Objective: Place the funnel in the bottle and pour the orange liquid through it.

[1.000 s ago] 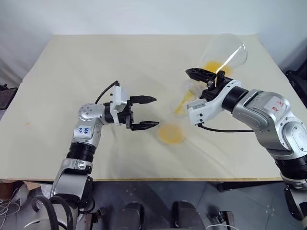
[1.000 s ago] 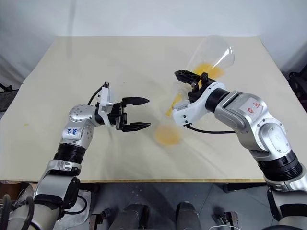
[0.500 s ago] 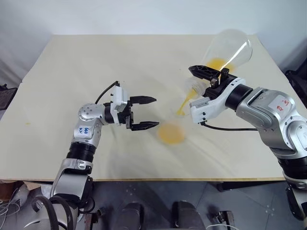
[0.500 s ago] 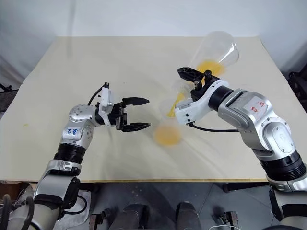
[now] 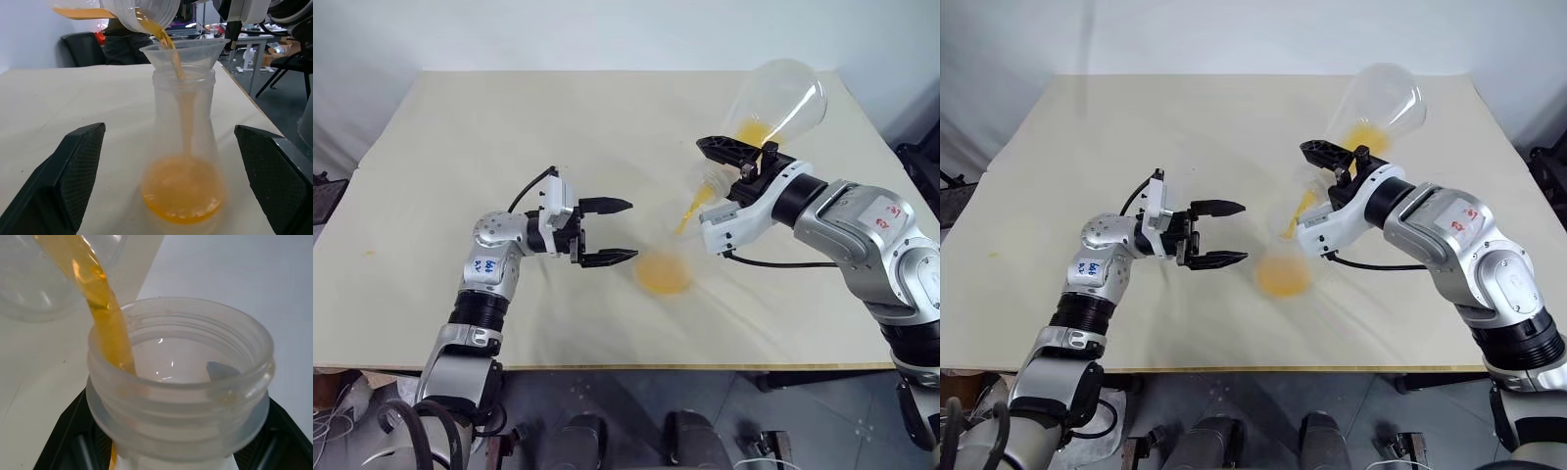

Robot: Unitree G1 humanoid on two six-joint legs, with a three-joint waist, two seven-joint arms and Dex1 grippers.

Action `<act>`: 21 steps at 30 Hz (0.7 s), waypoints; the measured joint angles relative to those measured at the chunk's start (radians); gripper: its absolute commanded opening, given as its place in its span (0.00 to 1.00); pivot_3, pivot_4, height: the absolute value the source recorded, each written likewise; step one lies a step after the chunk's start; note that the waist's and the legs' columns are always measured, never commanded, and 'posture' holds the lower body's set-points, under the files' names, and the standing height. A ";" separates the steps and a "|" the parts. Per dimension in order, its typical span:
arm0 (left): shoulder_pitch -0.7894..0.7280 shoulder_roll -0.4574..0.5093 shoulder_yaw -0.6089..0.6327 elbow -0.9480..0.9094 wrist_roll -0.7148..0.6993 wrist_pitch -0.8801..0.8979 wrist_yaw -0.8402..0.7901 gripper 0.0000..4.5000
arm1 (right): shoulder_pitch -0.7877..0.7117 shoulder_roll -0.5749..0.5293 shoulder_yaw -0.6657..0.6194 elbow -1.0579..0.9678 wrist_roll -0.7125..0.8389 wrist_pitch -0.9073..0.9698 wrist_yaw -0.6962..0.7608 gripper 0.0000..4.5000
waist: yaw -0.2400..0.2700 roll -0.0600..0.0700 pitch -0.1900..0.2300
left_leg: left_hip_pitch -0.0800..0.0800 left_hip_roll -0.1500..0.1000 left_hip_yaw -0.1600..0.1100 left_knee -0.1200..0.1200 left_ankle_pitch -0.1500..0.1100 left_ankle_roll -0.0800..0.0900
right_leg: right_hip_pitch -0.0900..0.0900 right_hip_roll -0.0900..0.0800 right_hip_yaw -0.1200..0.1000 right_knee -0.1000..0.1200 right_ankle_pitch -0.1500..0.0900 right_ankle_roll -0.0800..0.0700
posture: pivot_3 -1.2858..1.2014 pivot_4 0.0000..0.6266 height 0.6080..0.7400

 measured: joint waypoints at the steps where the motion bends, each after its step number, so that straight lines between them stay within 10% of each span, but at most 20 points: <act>1: 0.001 0.008 0.000 -0.004 -0.002 0.006 -0.002 1.00 | 0.000 0.001 0.000 0.000 0.000 0.000 0.000 0.56 | 0.000 0.000 0.000 | 0.000 0.000 0.000 0.000 0.000 0.000 | 0.000 0.000 0.000 0.000 0.000 0.000 | 0.52 0.24 1.00; 21: 0.036 0.086 0.055 -0.150 -0.077 0.131 -0.037 1.00 | 0.000 0.011 0.000 0.003 0.001 -0.036 -0.004 0.56 | -0.010 0.000 0.000 | 0.000 0.001 0.000 0.000 0.000 0.000 | 0.000 0.000 0.000 0.000 0.000 0.000 | 0.52 0.24 1.00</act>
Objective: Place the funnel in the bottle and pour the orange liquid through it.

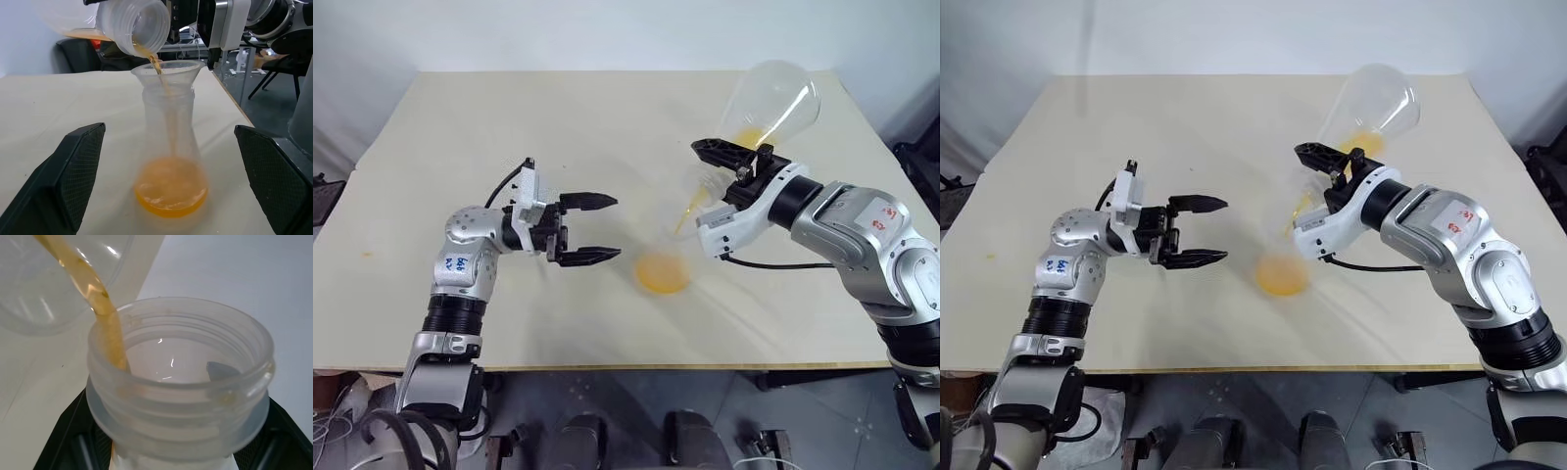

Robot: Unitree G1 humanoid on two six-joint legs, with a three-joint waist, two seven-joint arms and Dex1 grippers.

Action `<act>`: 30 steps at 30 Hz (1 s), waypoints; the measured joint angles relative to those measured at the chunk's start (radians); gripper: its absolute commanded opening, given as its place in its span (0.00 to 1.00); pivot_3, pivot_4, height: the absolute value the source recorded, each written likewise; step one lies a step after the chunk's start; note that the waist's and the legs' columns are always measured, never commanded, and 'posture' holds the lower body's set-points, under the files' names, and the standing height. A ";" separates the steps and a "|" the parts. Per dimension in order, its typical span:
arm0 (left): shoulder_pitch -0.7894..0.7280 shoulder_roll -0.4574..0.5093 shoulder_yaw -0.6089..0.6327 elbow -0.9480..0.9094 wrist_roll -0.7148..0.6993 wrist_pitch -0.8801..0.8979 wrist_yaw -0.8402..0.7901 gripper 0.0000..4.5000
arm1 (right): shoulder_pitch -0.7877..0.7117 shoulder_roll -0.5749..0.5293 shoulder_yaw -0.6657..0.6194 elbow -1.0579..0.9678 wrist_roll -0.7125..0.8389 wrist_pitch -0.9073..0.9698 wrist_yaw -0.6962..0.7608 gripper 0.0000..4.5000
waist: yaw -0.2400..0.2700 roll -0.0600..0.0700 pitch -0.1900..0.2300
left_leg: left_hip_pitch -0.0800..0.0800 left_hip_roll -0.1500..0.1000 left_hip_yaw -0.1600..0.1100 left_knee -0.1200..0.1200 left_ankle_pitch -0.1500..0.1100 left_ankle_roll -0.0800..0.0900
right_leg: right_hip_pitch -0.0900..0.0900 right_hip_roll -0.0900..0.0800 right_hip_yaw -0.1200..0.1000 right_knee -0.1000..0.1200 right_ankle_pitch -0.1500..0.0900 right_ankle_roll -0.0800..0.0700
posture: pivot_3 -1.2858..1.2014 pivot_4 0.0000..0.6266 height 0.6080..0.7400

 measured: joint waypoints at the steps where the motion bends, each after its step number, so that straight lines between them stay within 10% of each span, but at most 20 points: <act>1: -0.004 0.002 0.003 0.000 -0.006 0.007 0.000 1.00 | 0.000 0.000 0.000 0.000 0.000 -0.002 0.000 0.56 | -0.001 0.000 0.000 | 0.000 0.000 0.000 0.000 0.000 0.000 | 0.000 0.000 0.000 0.000 0.000 0.000 | 0.52 0.24 1.00; 30: -0.078 0.006 0.025 0.001 -0.048 0.037 0.001 1.00 | -0.007 0.000 0.000 0.034 -0.001 -0.046 -0.007 0.56 | -0.012 0.000 0.000 | 0.000 0.000 0.000 0.000 0.000 0.000 | 0.000 0.000 0.000 0.000 0.000 0.000 | 0.52 0.24 1.00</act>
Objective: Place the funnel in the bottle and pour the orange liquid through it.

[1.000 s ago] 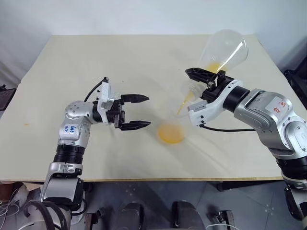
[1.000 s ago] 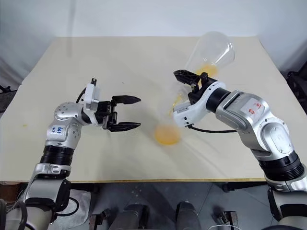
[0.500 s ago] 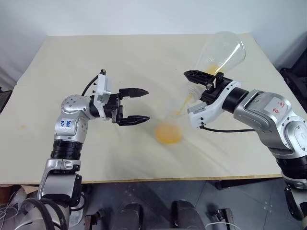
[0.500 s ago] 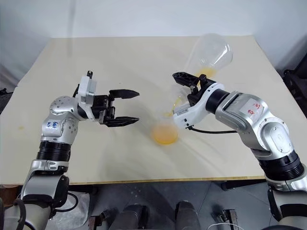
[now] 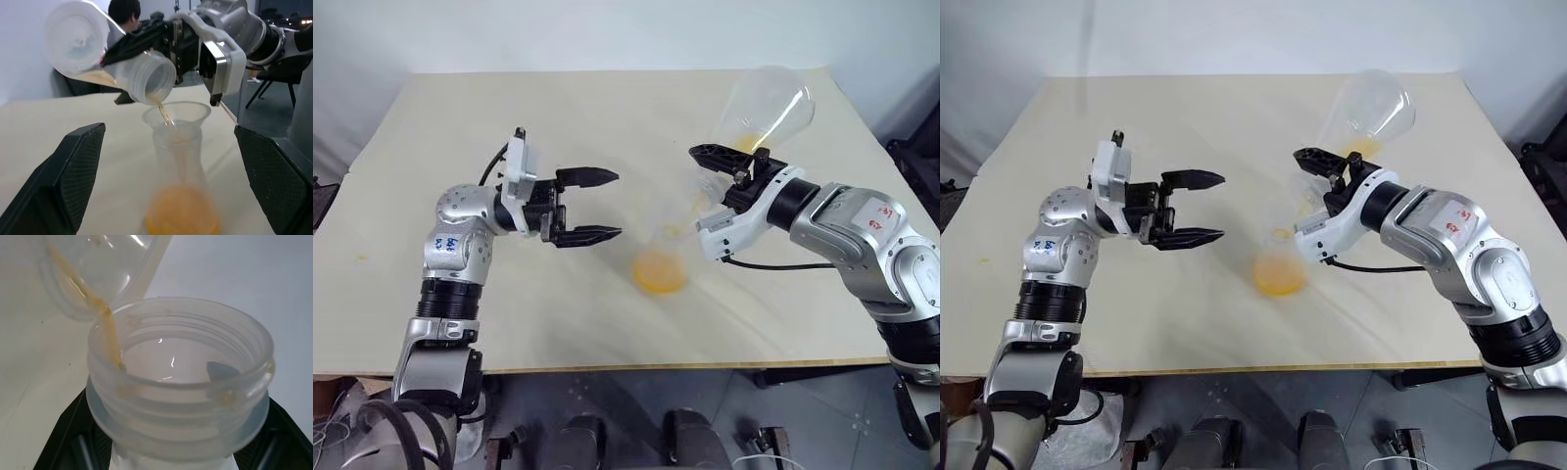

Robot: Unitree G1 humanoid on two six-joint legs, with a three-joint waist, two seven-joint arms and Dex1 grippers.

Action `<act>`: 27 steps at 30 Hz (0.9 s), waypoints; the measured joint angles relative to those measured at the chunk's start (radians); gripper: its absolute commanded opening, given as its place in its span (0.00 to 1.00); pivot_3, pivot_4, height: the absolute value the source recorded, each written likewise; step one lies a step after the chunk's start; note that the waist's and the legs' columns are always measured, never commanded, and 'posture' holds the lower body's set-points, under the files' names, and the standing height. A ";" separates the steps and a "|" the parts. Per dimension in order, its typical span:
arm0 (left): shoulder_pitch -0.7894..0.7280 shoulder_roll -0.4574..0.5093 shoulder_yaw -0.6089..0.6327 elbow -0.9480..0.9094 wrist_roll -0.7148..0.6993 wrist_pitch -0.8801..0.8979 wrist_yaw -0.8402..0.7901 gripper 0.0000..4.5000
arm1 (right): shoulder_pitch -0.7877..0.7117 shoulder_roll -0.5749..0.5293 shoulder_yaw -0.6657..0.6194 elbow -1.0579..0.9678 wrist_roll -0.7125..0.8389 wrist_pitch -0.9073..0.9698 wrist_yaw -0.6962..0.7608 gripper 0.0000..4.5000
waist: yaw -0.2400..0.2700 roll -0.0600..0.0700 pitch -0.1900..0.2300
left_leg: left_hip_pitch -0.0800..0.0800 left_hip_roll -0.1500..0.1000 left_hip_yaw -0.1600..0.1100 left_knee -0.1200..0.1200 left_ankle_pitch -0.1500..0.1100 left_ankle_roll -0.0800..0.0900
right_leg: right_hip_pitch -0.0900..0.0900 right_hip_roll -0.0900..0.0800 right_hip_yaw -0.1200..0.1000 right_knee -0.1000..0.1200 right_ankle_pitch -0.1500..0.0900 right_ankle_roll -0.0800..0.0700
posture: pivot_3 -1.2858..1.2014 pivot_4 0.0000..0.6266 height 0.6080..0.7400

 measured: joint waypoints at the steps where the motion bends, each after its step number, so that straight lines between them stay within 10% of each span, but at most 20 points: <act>1: 0.000 0.000 0.000 0.000 0.000 0.001 0.000 1.00 | -0.001 0.001 0.000 0.000 0.000 -0.001 0.000 0.56 | 0.000 0.000 0.000 | 0.000 0.000 0.000 0.000 0.000 0.000 | 0.000 0.000 0.000 0.000 0.000 0.000 | 0.52 0.24 1.00; 27: 0.000 -0.001 0.000 0.001 0.000 0.010 -0.004 1.00 | -0.016 0.001 0.000 0.000 0.000 -0.012 0.000 0.56 | 0.000 0.000 0.000 | 0.000 0.000 0.000 0.000 0.000 0.000 | 0.000 0.000 0.000 0.000 0.000 0.000 | 0.52 0.24 1.00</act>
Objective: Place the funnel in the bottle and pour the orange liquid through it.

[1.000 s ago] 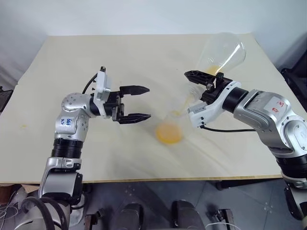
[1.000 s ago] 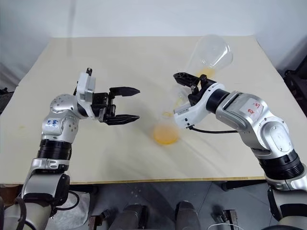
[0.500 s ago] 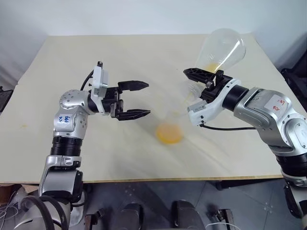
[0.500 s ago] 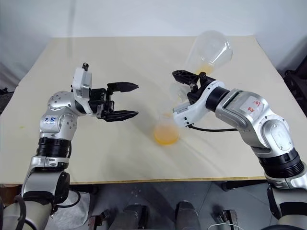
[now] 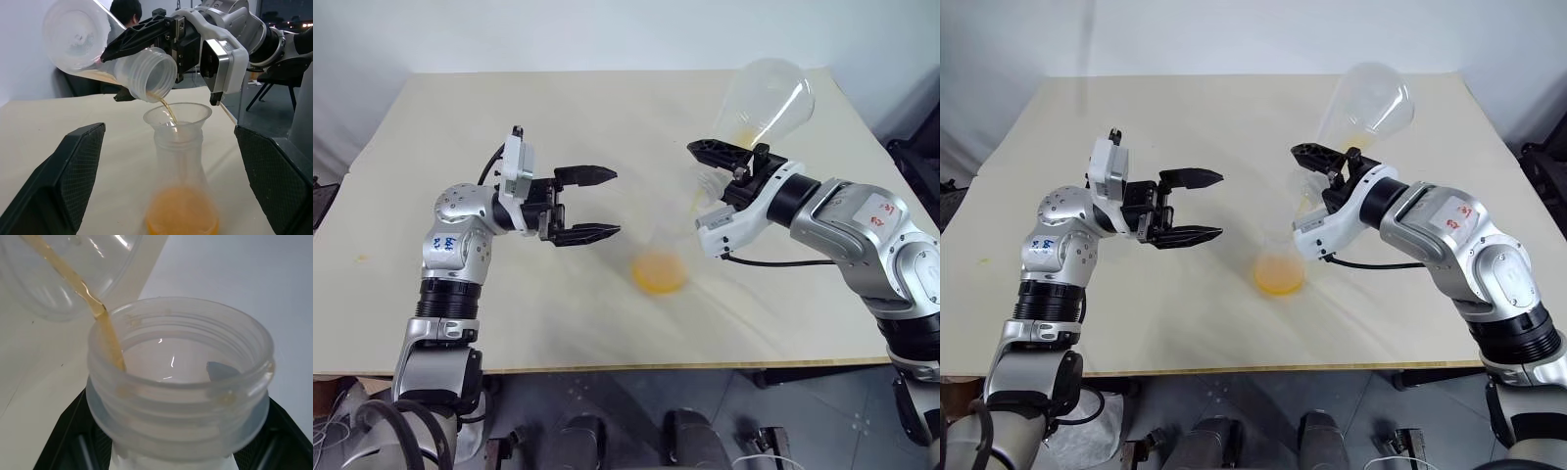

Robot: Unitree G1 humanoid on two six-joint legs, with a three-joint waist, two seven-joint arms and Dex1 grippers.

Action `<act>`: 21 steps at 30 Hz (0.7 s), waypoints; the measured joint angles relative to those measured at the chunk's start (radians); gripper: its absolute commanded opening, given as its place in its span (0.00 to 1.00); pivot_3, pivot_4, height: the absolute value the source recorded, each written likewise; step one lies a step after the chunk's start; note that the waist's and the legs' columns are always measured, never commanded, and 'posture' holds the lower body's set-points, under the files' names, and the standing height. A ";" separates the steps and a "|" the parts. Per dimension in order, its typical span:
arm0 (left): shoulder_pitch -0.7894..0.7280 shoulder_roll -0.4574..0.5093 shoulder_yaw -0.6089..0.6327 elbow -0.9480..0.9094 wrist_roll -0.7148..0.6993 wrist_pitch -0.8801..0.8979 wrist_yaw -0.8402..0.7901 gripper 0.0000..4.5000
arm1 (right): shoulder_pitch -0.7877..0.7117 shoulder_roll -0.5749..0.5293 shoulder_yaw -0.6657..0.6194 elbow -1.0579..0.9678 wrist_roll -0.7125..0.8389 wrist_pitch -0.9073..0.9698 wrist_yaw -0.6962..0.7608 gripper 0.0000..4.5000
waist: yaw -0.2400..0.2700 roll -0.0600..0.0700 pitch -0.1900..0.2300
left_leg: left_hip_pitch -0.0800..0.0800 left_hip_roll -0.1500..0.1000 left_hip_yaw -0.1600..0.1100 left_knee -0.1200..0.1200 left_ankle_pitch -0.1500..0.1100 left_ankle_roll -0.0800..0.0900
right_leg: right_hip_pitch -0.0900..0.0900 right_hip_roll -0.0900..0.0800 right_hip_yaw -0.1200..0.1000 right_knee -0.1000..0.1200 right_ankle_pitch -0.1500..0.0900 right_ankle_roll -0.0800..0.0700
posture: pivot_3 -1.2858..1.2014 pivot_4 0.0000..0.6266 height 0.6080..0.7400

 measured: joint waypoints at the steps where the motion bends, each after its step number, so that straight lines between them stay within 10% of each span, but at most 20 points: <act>1: 0.000 0.000 0.000 0.000 0.000 0.000 0.000 1.00 | 0.000 0.000 0.000 0.000 0.000 -0.006 0.000 0.56 | 0.000 0.000 0.000 | 0.000 0.000 0.000 0.000 0.000 0.000 | 0.000 0.000 0.000 0.000 0.000 0.000 | 0.52 0.24 1.00; 21: 0.000 0.000 0.000 0.000 0.000 0.000 0.000 1.00 | -0.022 0.008 0.000 0.006 -0.040 -0.034 -0.008 0.56 | 0.000 0.000 0.000 | 0.000 0.000 0.000 0.000 0.000 0.000 | 0.000 0.000 0.000 0.000 0.000 0.000 | 0.52 0.24 1.00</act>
